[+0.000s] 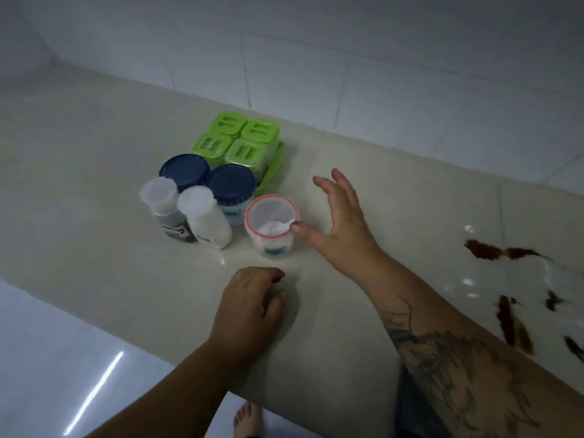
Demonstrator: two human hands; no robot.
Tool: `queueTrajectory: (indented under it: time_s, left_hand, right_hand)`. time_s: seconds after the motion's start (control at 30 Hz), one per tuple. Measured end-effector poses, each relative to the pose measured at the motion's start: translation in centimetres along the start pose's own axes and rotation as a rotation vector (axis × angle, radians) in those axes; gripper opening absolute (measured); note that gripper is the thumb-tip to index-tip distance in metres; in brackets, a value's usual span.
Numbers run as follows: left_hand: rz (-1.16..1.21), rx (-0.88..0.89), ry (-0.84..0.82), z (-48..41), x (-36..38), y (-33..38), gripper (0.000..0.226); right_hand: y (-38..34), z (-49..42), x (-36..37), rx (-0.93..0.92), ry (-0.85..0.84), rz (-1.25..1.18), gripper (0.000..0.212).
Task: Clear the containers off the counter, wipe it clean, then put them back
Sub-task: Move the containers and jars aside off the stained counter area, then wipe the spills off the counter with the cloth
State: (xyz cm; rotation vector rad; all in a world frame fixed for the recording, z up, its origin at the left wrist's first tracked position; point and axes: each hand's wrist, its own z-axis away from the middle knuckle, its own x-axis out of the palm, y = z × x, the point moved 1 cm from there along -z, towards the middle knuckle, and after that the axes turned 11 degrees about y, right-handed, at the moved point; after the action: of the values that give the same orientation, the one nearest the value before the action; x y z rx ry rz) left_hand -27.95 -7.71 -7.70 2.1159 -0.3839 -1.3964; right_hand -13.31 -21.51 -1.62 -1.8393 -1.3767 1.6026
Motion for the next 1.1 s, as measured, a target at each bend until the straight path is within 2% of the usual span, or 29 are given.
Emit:
queueTrajectory:
  time_s: [0.1, 0.23, 0.33, 0.43, 0.53, 0.63, 0.73, 0.8, 0.97, 1.1]
  left_hand:
    - [0.104, 0.087, -0.088, 0.6, 1.5, 3.4, 0.038]
    - [0.158, 0.344, -0.226, 0.4, 4.4, 7.8, 0.037]
    - [0.230, 0.444, -0.268, 1.3, 6.5, 11.2, 0.037]
    - [0.223, 0.393, -0.275, 3.7, 8.7, 14.0, 0.045]
    - [0.029, 0.317, -0.317, 6.8, 11.6, 15.6, 0.059]
    - [-0.161, 0.309, -0.260, 8.3, 13.3, 15.8, 0.061]
    - [-0.233, 0.278, -0.229, 8.5, 13.3, 15.6, 0.062]
    - [-0.244, 0.239, -0.217, 8.3, 12.9, 15.4, 0.065]
    - [-0.261, 0.107, -0.127, 6.4, 10.4, 13.0, 0.070]
    - [-0.185, 0.032, -0.025, 3.8, 8.0, 10.5, 0.069]
  right_hand:
    - [2.0, 2.6, -7.1, 0.201, 0.207, 0.050, 0.065]
    - [4.5, 9.9, -14.6, 0.449, 0.410, 0.083, 0.047]
    - [5.6, 16.2, -16.8, 0.579, 0.459, 0.093, 0.040]
    - [6.5, 21.2, -17.0, 0.624, 0.422, 0.182, 0.037]
    - [7.6, 24.2, -16.7, 0.475, 0.277, 0.367, 0.035]
    - [8.5, 25.6, -16.7, 0.297, 0.073, 0.457, 0.039]
    - [9.3, 26.8, -16.0, 0.062, -0.178, 0.566, 0.047]
    - [9.6, 26.8, -15.5, 0.005, -0.313, 0.662, 0.056]
    - [10.9, 24.3, -13.8, -0.154, -0.464, 0.723, 0.076]
    - [10.3, 22.1, -11.3, -0.143, -0.462, 0.680, 0.077]
